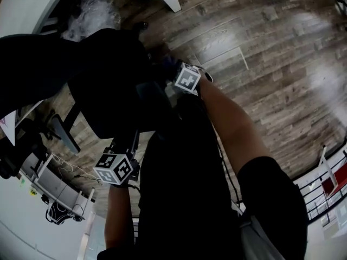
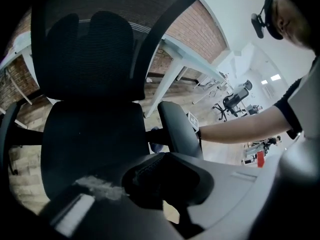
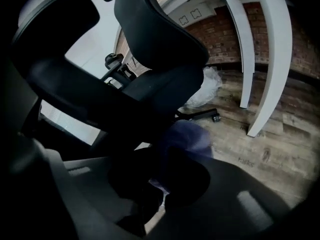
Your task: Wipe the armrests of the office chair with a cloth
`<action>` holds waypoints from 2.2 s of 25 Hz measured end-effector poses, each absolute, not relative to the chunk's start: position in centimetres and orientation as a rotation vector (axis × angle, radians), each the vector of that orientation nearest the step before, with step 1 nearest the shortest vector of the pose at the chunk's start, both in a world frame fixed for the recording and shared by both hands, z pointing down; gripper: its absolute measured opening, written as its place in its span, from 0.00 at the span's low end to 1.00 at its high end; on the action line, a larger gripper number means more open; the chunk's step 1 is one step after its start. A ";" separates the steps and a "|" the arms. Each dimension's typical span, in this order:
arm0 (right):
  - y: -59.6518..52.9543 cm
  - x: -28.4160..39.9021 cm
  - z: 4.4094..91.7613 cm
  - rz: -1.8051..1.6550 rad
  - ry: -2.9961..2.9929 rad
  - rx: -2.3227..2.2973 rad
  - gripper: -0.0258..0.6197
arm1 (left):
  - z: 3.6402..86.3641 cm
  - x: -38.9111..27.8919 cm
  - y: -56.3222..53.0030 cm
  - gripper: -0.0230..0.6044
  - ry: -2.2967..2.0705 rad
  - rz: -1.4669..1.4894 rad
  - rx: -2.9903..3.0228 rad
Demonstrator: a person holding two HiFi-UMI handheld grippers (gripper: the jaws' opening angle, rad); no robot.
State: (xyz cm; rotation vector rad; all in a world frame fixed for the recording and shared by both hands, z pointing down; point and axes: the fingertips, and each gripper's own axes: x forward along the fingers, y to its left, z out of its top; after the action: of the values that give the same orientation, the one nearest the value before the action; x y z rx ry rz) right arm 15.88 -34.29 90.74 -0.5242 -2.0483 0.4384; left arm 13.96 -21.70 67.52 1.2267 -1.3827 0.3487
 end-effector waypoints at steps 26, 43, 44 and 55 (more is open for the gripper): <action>-40.8 21.4 63.7 0.471 -2.492 -0.134 0.14 | 58.3 10.9 -21.6 0.05 -1.619 0.234 1.461; -27.9 20.0 45.1 0.145 -2.759 0.269 0.14 | 52.0 -0.4 -6.9 0.05 -1.950 0.078 1.424; -26.9 20.4 44.9 0.141 -2.759 0.280 0.14 | 51.9 -0.3 -6.1 0.05 -1.955 0.085 1.434; -19.4 24.2 46.4 0.195 -2.717 0.321 0.15 | 53.7 2.7 0.3 0.05 -1.941 0.029 1.423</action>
State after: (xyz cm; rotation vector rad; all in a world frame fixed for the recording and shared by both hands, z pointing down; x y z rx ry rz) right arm 24.22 -19.44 46.43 0.3210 -2.7172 0.1953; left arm 2.70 0.31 53.65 1.4232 -1.9405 0.0290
